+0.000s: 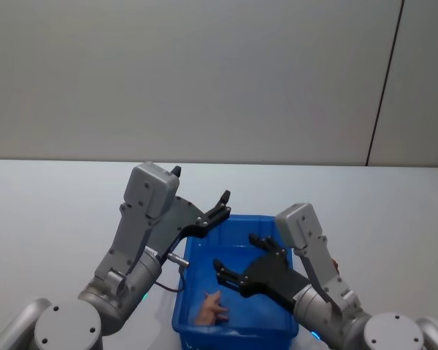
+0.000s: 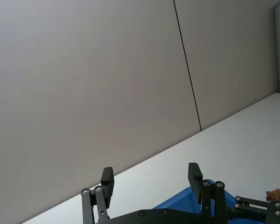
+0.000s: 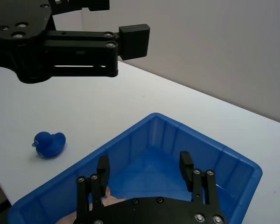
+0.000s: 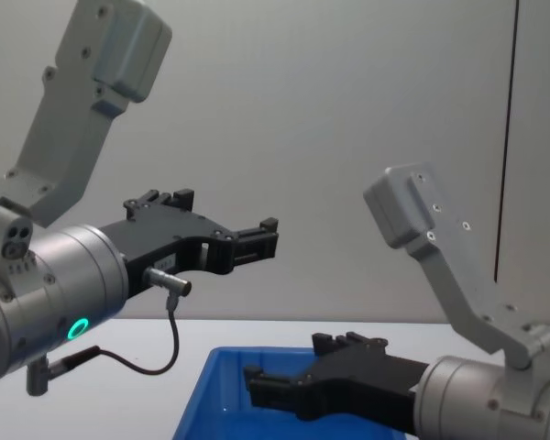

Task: Pick up the two dolls from the table and place them into the box.

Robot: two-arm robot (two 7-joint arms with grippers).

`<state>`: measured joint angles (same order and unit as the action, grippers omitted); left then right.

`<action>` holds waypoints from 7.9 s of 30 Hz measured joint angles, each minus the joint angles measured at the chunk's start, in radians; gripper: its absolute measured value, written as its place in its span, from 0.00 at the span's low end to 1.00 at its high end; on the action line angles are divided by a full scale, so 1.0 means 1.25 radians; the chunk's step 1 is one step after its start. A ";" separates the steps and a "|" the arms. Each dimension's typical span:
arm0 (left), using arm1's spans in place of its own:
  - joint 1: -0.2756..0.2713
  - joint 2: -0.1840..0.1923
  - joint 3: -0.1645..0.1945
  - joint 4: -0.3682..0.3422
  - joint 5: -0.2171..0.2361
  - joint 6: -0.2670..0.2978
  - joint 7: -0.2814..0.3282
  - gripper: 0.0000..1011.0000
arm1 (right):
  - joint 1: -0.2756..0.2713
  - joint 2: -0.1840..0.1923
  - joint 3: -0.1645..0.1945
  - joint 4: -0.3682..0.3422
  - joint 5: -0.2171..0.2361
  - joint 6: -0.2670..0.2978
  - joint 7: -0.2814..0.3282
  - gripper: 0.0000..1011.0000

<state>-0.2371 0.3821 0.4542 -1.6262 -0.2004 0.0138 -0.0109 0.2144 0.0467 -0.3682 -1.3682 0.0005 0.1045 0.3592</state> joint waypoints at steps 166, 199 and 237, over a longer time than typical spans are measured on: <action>0.000 0.000 0.000 0.000 0.000 0.000 0.000 0.99 | -0.127 0.024 0.040 -0.175 0.017 -0.003 -0.298 0.99; 0.021 0.014 -0.009 -0.024 -0.017 0.015 0.031 0.99 | -0.217 0.084 0.078 -0.268 0.062 -0.007 -0.388 0.99; 0.183 0.126 -0.075 -0.129 -0.205 0.154 0.217 0.99 | -0.225 0.088 0.080 -0.275 0.065 -0.007 -0.395 0.99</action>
<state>-0.0086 0.5397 0.3611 -1.7873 -0.4566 0.2060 0.2608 -0.0663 0.1569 -0.2678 -1.7114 0.0816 0.0963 -0.1344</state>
